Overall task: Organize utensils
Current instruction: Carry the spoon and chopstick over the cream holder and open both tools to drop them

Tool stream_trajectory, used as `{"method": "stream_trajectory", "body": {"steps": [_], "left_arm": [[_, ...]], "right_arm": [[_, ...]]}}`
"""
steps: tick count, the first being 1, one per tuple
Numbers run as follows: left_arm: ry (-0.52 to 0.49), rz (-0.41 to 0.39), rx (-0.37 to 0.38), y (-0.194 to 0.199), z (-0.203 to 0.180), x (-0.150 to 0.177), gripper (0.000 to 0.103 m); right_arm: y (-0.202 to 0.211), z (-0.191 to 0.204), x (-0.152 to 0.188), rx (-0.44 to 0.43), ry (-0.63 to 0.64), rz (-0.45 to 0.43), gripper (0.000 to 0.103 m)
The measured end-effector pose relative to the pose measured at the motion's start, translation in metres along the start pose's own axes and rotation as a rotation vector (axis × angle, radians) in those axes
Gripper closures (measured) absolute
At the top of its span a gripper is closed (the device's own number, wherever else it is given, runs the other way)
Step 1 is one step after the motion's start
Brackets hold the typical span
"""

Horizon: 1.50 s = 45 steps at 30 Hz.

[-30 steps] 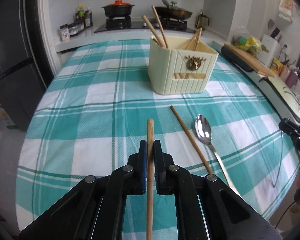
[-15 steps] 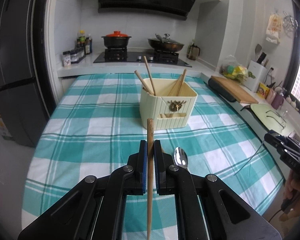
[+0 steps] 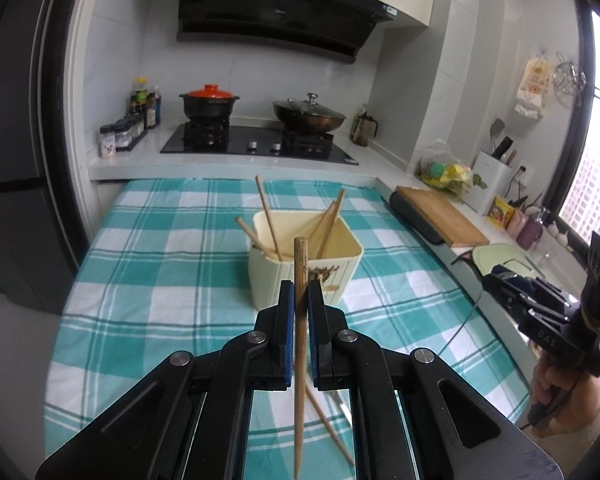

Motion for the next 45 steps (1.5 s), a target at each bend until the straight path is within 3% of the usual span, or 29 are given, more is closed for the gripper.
{"method": "stream_trajectory", "body": {"steps": [10, 16, 21, 26, 31, 32, 33, 34, 36, 45], "left_arm": [[0.002, -0.166, 0.003, -0.052, -0.018, -0.121, 0.098], [0.0, -0.258, -0.073, -0.115, -0.017, -0.153, 0.098], [0.022, -0.238, -0.133, -0.178, -0.005, -0.135, 0.099], [0.054, -0.116, -0.157, -0.228, 0.007, -0.088, 0.099], [0.026, -0.007, -0.184, -0.251, 0.01, -0.05, 0.096], [0.023, 0.002, -0.187, -0.25, 0.009, -0.046, 0.093], [0.02, 0.005, -0.186, -0.247, 0.008, -0.043, 0.079], [0.015, 0.001, -0.19, -0.243, 0.007, -0.041, 0.059], [0.004, -0.026, -0.212, -0.228, 0.005, -0.041, 0.041], [-0.077, -0.063, -0.253, -0.149, -0.009, -0.035, 0.035]], "right_arm": [[-0.064, 0.007, -0.099, -0.073, -0.002, -0.068, 0.067], [-0.117, 0.014, -0.136, -0.1, 0.0, -0.11, 0.067], [-0.17, 0.012, -0.119, -0.117, -0.017, -0.053, 0.067], [-0.22, 0.007, -0.076, -0.123, -0.046, 0.091, 0.067], [-0.247, -0.001, -0.037, -0.108, -0.066, 0.209, 0.067], [-0.249, -0.002, -0.032, -0.104, -0.067, 0.223, 0.067], [-0.25, -0.003, -0.028, -0.101, -0.068, 0.235, 0.066], [-0.25, -0.004, -0.026, -0.097, -0.069, 0.239, 0.066], [-0.245, -0.005, -0.027, -0.082, -0.064, 0.225, 0.064], [-0.184, -0.009, -0.035, -0.048, -0.054, 0.169, 0.058]]}}
Point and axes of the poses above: each gripper's, at about its wrist camera, not at the fingertips, and y roughly against the way its jaws point, z to its left, x to its underside, the point moved 5 cm from there along -y, roughly the way its jaws point, and after that the axes turned 10 degrees about -z, right-handed, at the moved point
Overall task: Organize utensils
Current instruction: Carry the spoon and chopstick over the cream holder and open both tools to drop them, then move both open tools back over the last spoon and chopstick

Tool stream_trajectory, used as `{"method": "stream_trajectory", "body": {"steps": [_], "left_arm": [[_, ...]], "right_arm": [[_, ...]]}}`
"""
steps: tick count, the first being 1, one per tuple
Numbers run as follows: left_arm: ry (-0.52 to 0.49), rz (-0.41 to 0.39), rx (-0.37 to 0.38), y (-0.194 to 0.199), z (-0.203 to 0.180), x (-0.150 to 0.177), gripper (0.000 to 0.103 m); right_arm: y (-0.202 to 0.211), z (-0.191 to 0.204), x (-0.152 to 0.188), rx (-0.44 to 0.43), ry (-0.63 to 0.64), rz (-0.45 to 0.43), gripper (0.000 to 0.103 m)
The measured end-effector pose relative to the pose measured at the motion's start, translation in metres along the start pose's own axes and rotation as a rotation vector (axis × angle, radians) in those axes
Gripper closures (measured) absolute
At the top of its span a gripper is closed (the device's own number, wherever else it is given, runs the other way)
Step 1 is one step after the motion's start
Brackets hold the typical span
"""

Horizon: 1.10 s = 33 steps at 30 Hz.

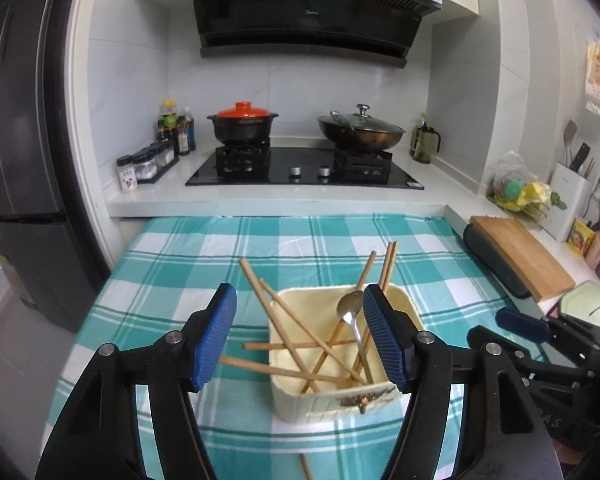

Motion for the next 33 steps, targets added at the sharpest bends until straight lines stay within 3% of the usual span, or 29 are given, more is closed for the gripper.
{"method": "stream_trajectory", "body": {"steps": [15, 33], "left_arm": [[-0.082, -0.023, -0.012, 0.119, -0.004, 0.033, 0.031], [-0.131, 0.011, -0.046, 0.158, -0.003, 0.068, 0.028]], "right_arm": [[0.111, 0.021, 0.068, 0.023, 0.02, -0.023, 0.052], [0.158, 0.024, 0.108, 0.04, 0.011, -0.037, 0.051]]}}
Point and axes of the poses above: each gripper's, at about its wrist camera, not at the fingertips, and y roughly against the way its jaws point, z to its left, x to its underside, the point moved 5 cm from there along -y, roughly the way its jaws point, and after that the axes turned 10 degrees about -z, right-handed, at the moved point
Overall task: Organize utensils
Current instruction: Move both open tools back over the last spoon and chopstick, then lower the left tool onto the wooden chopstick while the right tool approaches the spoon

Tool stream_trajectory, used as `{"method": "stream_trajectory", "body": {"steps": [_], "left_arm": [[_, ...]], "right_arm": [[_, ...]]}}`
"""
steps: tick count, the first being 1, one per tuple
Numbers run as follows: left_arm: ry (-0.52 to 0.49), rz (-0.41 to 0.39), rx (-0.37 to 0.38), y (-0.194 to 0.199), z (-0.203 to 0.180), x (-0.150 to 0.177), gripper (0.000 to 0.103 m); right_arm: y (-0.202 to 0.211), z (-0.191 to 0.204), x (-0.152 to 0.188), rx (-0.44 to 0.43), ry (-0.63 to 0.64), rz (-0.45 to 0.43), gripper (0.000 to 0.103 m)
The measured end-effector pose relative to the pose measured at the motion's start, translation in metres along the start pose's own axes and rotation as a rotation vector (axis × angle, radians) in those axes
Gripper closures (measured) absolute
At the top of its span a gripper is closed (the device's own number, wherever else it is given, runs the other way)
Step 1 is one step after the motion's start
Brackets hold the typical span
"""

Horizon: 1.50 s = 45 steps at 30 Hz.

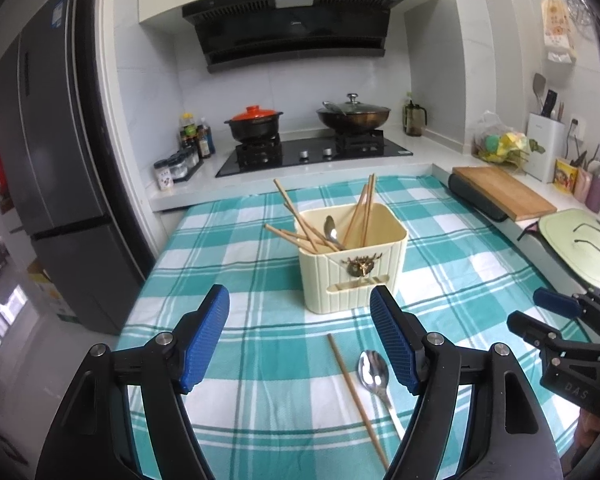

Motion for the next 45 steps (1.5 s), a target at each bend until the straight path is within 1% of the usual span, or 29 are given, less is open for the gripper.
{"method": "stream_trajectory", "body": {"steps": [4, 8, 11, 14, 17, 20, 22, 24, 28, 34, 39, 41, 42, 43, 44, 45], "left_arm": [[0.017, 0.062, 0.005, -0.003, 0.011, 0.026, 0.027], [0.046, 0.136, 0.0, -0.007, 0.028, 0.066, 0.027], [0.091, 0.196, -0.001, -0.011, 0.038, 0.103, 0.027], [0.161, 0.259, 0.003, -0.012, 0.04, 0.141, 0.027], [0.21, 0.308, 0.025, -0.015, 0.034, 0.164, 0.027], [0.211, 0.33, 0.039, -0.021, 0.022, 0.172, 0.027], [0.2, 0.326, 0.059, -0.022, 0.013, 0.172, 0.027], [0.188, 0.328, 0.077, -0.024, 0.004, 0.172, 0.027], [0.193, 0.356, 0.102, -0.035, -0.007, 0.177, 0.027], [0.14, 0.348, 0.108, -0.054, -0.026, 0.169, 0.027], [0.079, 0.373, 0.077, -0.077, -0.041, 0.177, 0.028], [0.061, 0.38, 0.066, -0.083, -0.044, 0.182, 0.031], [0.057, 0.384, 0.062, -0.085, -0.044, 0.184, 0.037], [0.059, 0.39, 0.066, -0.087, -0.045, 0.186, 0.047], [0.07, 0.391, 0.079, -0.088, -0.045, 0.187, 0.053], [0.081, 0.389, 0.091, -0.088, -0.045, 0.188, 0.066]], "right_arm": [[0.004, 0.0, 0.011, 0.0, -0.003, 0.008, 0.051], [0.007, -0.001, 0.033, 0.009, 0.0, 0.024, 0.051], [0.007, -0.006, 0.058, 0.032, 0.011, 0.044, 0.051], [0.006, -0.009, 0.092, 0.073, 0.027, 0.074, 0.051], [0.004, -0.005, 0.123, 0.073, 0.024, 0.118, 0.051], [0.004, 0.004, 0.141, 0.046, 0.01, 0.143, 0.051], [0.005, 0.006, 0.145, 0.041, 0.003, 0.144, 0.051], [0.007, 0.007, 0.146, 0.044, 0.002, 0.135, 0.051], [0.007, 0.009, 0.147, 0.04, 0.01, 0.126, 0.051], [0.009, 0.012, 0.155, 0.032, 0.0, 0.128, 0.051], [0.012, 0.007, 0.156, 0.05, -0.009, 0.122, 0.051], [0.014, 0.005, 0.156, 0.054, -0.012, 0.119, 0.051], [0.015, 0.005, 0.156, 0.056, -0.01, 0.118, 0.051], [0.016, 0.005, 0.156, 0.059, -0.007, 0.117, 0.051], [0.016, 0.004, 0.156, 0.06, -0.003, 0.115, 0.051], [0.017, 0.004, 0.156, 0.061, 0.001, 0.113, 0.051]]}}
Point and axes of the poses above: each gripper's, at about its wrist camera, not at the fingertips, and y roughly against the way its jaws point, z to its left, x to its underside, the point moved 5 cm from there along -y, roughly the way its jaws point, and after that the axes turned 10 degrees about -z, right-handed, at the moved point
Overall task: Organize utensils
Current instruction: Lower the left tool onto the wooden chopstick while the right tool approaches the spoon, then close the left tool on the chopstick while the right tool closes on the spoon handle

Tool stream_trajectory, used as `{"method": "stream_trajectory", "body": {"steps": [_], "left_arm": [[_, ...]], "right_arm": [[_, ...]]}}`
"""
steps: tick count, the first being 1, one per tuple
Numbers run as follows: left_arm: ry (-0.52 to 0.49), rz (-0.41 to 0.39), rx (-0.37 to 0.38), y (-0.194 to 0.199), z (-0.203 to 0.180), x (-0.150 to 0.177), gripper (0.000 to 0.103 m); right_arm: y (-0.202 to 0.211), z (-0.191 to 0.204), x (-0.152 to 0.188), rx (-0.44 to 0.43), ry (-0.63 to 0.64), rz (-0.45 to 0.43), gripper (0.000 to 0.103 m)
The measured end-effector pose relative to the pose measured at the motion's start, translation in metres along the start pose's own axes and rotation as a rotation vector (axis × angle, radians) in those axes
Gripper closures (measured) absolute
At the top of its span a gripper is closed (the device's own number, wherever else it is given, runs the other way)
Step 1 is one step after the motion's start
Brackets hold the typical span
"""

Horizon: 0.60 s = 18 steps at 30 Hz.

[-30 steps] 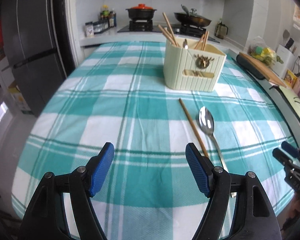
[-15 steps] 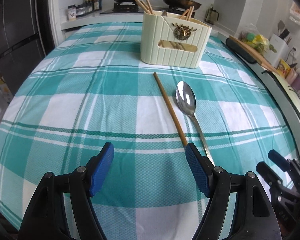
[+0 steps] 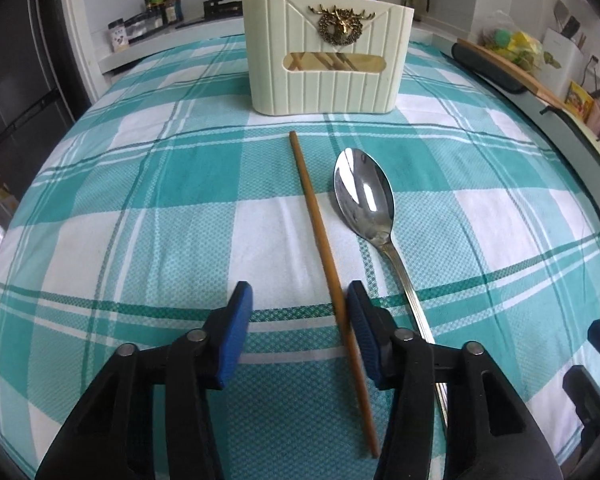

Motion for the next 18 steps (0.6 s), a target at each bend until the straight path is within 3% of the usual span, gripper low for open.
{"method": "stream_trajectory", "body": {"steps": [1, 2, 3, 13, 18], "left_arm": [[-0.005, -0.008, -0.008, 0.001, 0.0, 0.0, 0.084], [-0.018, -0.011, -0.021, 0.001, 0.0, 0.0, 0.096], [-0.021, -0.011, -0.025, 0.002, 0.001, 0.001, 0.098], [0.041, -0.011, -0.066, 0.02, 0.046, 0.019, 0.099], [0.046, -0.007, -0.076, 0.035, 0.062, 0.033, 0.099]], "right_arm": [[0.0, 0.0, 0.0, 0.0, 0.004, -0.001, 0.051], [0.0, 0.001, 0.001, 0.0, 0.007, -0.001, 0.051], [-0.001, 0.001, 0.001, -0.002, 0.008, 0.0, 0.051], [-0.011, 0.014, 0.001, -0.021, 0.025, 0.029, 0.051], [-0.025, 0.039, -0.009, -0.078, 0.059, 0.053, 0.051]]}}
Point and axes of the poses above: each gripper's, at about its wrist camera, not at the fingertips, and y roughly against the way its jaws point, z to its left, x to its underside, the point moved 5 cm from there along -y, roughly the way its jaws point, and after that the axes turned 10 degrees about -z, right-handed, at the moved point
